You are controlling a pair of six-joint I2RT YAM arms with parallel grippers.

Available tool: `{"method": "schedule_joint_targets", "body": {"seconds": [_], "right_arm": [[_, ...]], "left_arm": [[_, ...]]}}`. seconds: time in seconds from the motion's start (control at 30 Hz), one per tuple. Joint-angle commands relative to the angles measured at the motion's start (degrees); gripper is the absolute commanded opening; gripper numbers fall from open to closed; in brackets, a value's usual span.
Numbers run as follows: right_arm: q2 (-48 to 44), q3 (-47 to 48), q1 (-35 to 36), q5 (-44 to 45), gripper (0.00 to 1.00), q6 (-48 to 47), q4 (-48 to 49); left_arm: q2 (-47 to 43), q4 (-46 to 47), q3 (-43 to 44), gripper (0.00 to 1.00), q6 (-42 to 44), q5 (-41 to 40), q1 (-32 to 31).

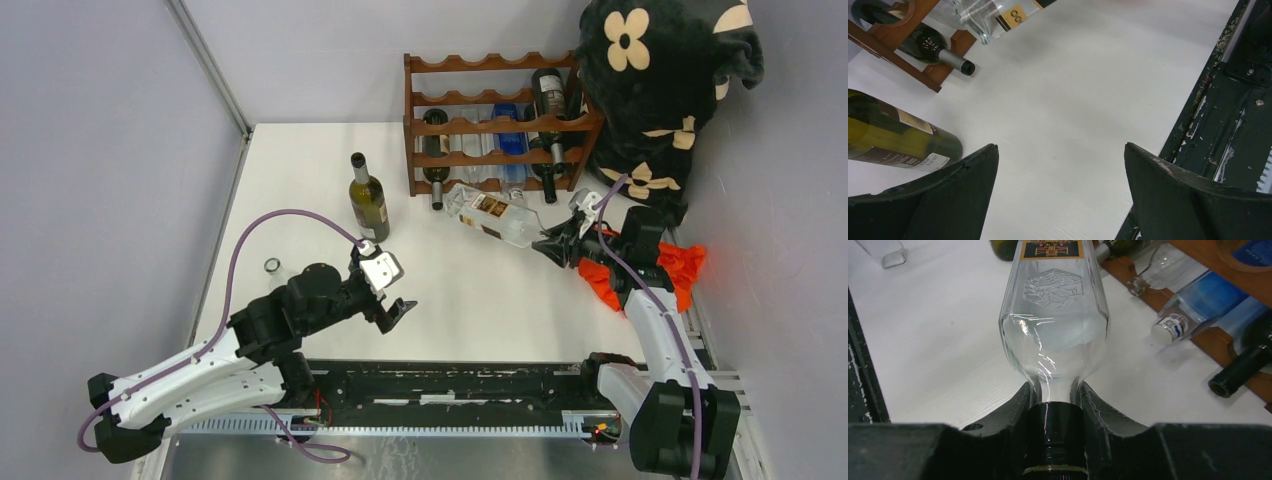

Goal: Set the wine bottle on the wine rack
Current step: Pick up the wine bottle from the center of the board, then place the wine bottle in the wine rack.

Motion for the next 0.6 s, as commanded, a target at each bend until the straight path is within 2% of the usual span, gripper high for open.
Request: {"method": "schedule_joint_targets", "body": {"seconds": [0.0, 0.37, 0.57], "right_arm": [[-0.34, 5.19, -1.88, -2.79, 0.00, 8.59, 18.01], [3.36, 3.42, -3.50, 3.08, 0.00, 21.85, 35.58], [6.34, 3.03, -3.53, 6.03, 0.00, 26.10, 40.80]], "left_arm": [[-0.43, 2.68, 0.11, 1.00, -1.15, -0.64, 0.11], [-0.38, 2.59, 0.12, 1.00, -0.87, -0.63, 0.11], [-0.36, 2.51, 0.11, 1.00, -0.81, -0.48, 0.11]]}}
